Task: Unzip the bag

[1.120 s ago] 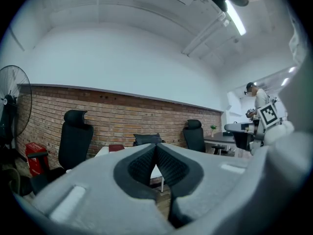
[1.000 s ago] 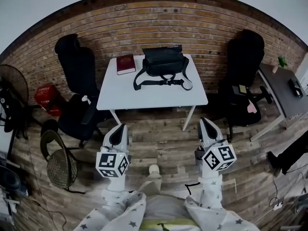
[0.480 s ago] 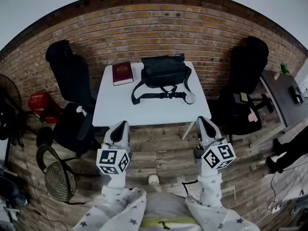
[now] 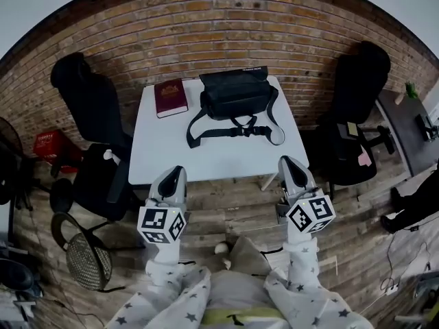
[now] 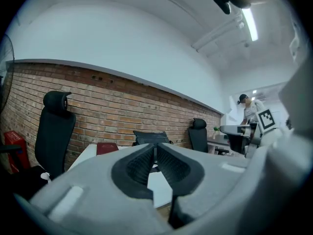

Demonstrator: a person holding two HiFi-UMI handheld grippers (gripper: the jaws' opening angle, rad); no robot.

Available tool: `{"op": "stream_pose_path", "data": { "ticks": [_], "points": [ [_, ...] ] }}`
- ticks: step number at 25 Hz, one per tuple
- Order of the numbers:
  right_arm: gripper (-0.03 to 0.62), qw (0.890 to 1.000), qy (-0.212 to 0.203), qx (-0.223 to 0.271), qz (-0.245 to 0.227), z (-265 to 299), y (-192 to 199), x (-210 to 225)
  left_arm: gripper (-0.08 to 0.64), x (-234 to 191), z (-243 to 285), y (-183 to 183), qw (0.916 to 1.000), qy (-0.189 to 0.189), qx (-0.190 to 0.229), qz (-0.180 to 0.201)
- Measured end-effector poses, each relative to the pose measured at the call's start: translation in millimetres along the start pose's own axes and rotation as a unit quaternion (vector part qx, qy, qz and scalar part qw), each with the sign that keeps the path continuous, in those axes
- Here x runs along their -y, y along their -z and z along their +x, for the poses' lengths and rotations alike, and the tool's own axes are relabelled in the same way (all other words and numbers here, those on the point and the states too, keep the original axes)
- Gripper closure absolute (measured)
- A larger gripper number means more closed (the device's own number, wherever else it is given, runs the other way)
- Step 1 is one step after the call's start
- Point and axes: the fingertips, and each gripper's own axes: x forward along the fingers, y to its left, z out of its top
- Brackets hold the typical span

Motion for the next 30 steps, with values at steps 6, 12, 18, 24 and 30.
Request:
{"op": "stream_pose_path", "data": {
  "ticks": [6, 12, 18, 24, 30],
  "points": [
    [0.565, 1.0, -0.014, -0.019, 0.013, 42, 19, 7, 0.545, -20, 21, 9, 0.9999, -0.01, -0.011, -0.008],
    [0.559, 0.999, -0.035, -0.028, 0.03, 94, 36, 25, 0.545, -43, 56, 14, 0.9994, -0.027, -0.018, -0.012],
    [0.535, 0.996, -0.063, -0.047, 0.041, 157, 47, 48, 0.54, -66, 111, 12, 0.9987, -0.041, -0.024, -0.02],
    [0.522, 0.993, -0.082, -0.067, 0.052, 211, 56, 76, 0.532, -79, 164, 8, 0.9979, -0.049, -0.03, -0.031],
    [0.502, 0.989, -0.109, -0.087, 0.056, 253, 65, 93, 0.523, -88, 207, 6, 0.9969, -0.06, -0.032, -0.04]
  ]
}}
